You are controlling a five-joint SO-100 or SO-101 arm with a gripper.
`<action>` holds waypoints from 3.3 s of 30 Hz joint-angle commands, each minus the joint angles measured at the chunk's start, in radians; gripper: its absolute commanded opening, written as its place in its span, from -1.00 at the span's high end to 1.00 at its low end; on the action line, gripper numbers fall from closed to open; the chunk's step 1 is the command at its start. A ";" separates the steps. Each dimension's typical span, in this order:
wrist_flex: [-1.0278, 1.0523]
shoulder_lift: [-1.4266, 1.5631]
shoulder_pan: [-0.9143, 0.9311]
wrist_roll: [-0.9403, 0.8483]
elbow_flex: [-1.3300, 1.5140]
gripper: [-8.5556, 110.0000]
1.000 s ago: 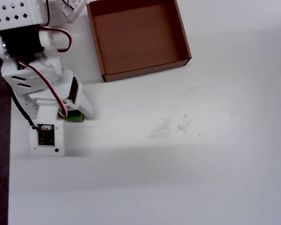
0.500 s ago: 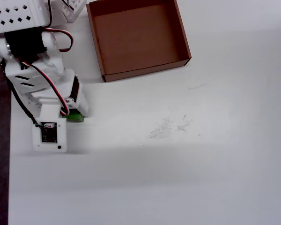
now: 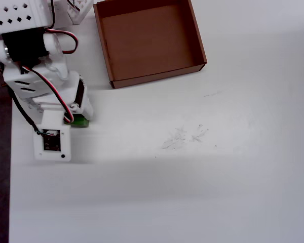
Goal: Grasp a green cube and put it in a box.
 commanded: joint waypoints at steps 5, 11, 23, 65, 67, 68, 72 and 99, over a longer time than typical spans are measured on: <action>0.196 0.196 -0.040 0.006 -0.132 0.65; 0.396 0.311 -0.121 0.014 -0.219 0.65; 0.578 0.405 -0.463 0.143 -0.252 0.64; 0.258 0.224 -0.914 0.359 0.098 0.35; 0.299 0.241 -0.902 0.356 0.072 0.35; 0.321 0.253 -0.891 0.356 0.061 0.34; 0.394 0.314 -0.847 0.353 0.012 0.31; 0.428 0.994 -0.072 -0.238 0.273 0.53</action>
